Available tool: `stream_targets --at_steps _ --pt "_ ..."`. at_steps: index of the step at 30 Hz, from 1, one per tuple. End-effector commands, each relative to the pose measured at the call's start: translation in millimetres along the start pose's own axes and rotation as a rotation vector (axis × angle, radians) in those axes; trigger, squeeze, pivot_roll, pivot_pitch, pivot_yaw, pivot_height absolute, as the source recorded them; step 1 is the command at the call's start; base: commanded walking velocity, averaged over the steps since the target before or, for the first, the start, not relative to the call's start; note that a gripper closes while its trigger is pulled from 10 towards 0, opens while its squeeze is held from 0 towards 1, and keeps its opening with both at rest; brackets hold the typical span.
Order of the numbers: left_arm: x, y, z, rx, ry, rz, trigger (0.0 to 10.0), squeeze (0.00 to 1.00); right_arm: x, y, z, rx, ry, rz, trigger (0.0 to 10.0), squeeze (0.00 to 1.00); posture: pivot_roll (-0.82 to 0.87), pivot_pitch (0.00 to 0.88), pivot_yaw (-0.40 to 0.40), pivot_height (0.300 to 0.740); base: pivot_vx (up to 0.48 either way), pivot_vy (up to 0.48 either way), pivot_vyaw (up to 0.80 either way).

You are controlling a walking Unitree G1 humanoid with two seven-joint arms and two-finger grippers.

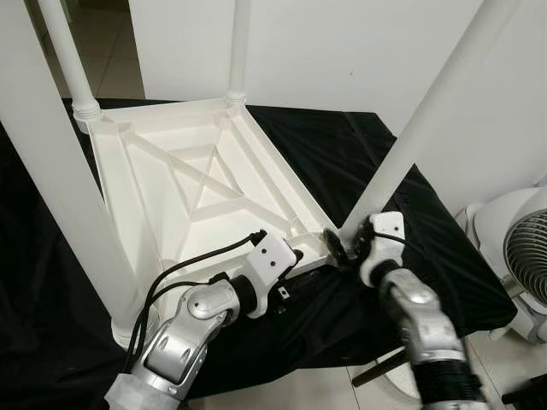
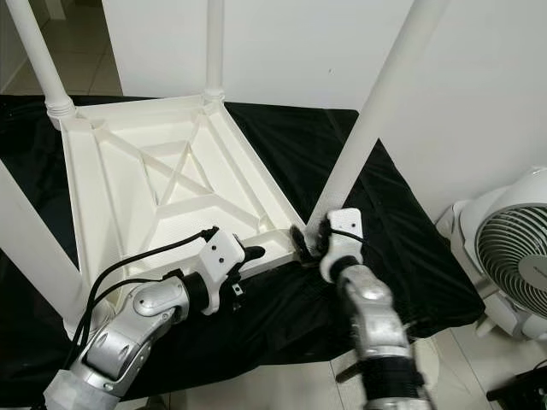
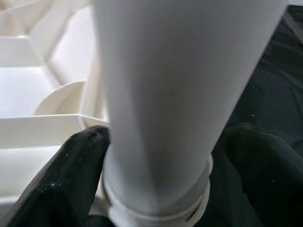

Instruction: Building children table

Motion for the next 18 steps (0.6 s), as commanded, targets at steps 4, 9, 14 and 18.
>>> stream_targets --at_steps 4,9,14,18 --pt "-1.4 2.1 2.8 -0.013 -0.007 0.008 10.0 0.00 8.6 3.0 6.6 0.140 0.027 -0.077 10.0 0.00 0.10 0.000 -0.112 0.740 0.000 0.000 0.00" --pt "-1.2 1.8 2.5 -0.014 -0.008 0.010 10.0 0.00 14.2 8.3 12.3 0.174 0.034 -0.122 10.0 0.00 0.11 0.000 -0.112 0.740 0.000 0.000 0.00" --pt "-1.4 1.9 1.7 -0.013 -0.010 0.008 10.0 0.00 13.0 7.6 21.2 0.260 0.007 -0.160 9.6 0.00 0.11 0.000 -0.111 0.740 0.000 0.000 0.00" --pt "-1.3 1.4 1.2 -0.008 -0.011 0.007 10.0 0.00 7.3 6.6 21.1 0.305 -0.028 -0.168 0.0 0.00 0.12 0.000 -0.115 0.740 0.000 0.000 0.00"
Point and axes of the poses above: a point about 5 cm out from each wrist's last joint towards the gripper, its own z axis pointing out of the wrist towards the gripper, its own x axis along the axis of the wrist's last joint, y = z × x, the point moved 3 cm from there along z, pointing out of the wrist towards the gripper, and after that the axes turned 1 degree about -z, right-handed, at the moved point
